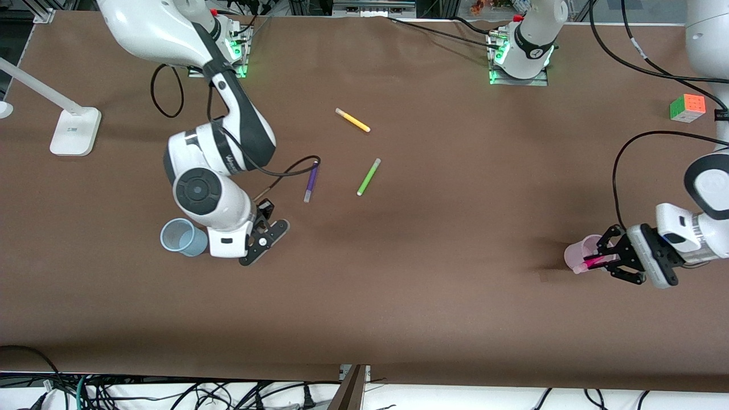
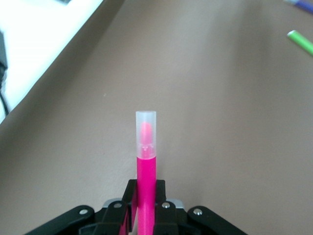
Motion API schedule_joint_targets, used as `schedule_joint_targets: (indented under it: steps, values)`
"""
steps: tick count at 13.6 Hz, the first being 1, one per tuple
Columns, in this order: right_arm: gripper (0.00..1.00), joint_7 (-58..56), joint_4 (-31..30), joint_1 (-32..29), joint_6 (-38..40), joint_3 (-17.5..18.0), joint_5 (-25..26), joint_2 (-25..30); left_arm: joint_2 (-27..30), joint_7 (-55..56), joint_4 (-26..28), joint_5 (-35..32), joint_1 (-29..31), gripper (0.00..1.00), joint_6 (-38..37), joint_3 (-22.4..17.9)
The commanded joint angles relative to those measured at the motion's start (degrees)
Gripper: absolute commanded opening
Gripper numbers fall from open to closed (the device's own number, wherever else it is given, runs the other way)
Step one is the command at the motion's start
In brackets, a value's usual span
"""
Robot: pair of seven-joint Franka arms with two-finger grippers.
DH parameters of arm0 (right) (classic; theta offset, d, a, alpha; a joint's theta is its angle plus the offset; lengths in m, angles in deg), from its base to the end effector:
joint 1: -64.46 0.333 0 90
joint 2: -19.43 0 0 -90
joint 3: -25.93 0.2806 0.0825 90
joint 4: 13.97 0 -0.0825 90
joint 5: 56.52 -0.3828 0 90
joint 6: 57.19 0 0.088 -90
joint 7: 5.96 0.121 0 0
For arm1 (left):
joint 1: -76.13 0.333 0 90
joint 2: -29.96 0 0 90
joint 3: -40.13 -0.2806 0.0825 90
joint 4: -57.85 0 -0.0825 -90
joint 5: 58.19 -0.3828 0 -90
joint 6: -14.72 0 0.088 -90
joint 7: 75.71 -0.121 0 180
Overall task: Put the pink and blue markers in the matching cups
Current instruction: 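Carry the pink marker with the left gripper while the right gripper carries blue, then drop the pink marker into the pink cup while the right gripper drops blue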
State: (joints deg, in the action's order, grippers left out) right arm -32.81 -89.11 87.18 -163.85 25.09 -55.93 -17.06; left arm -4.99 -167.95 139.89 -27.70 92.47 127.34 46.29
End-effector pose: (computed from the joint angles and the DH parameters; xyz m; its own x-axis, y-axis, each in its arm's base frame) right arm 0.6461 0.2605 0.3170 0.6520 0.7533 -0.0855 0.7546 -0.6557 -0.0228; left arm 0.6852 0.0944 0.3021 0.3513 -0.7854 0.5097 -0.9323 -0.3437 0.1129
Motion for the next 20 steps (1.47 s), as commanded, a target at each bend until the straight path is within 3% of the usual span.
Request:
schedule_joint_targets:
  steps: [1, 6, 12, 18, 20]
  values:
    - [0.13, -10.46, 0.44, -2.58, 1.81, 0.40, -2.70, 2.21, -1.52, -8.55, -0.04, 4.75, 3.43, 0.00, -3.18, 0.96]
    - [0.13, -27.26, 0.44, -7.33, 1.81, 0.31, -8.76, 2.48, -4.07, -15.60, 0.31, 6.33, 7.82, 0.00, -5.81, 0.96]
    - [0.13, -41.24, 0.35, -12.43, 1.81, 0.40, -16.23, 2.48, -8.21, -24.91, 0.49, 14.06, 11.16, 0.00, -7.93, 0.87]
    - [0.13, -51.61, 0.09, -16.21, 3.83, 0.48, -19.84, 2.30, -9.79, -27.56, 0.31, 17.06, 12.40, 0.00, -9.95, 0.87]
    - [0.13, -55.13, -0.27, -17.61, 4.27, 0.48, -22.03, 1.95, -9.79, -27.56, 0.14, 16.97, 12.67, 0.21, -9.95, 0.87]
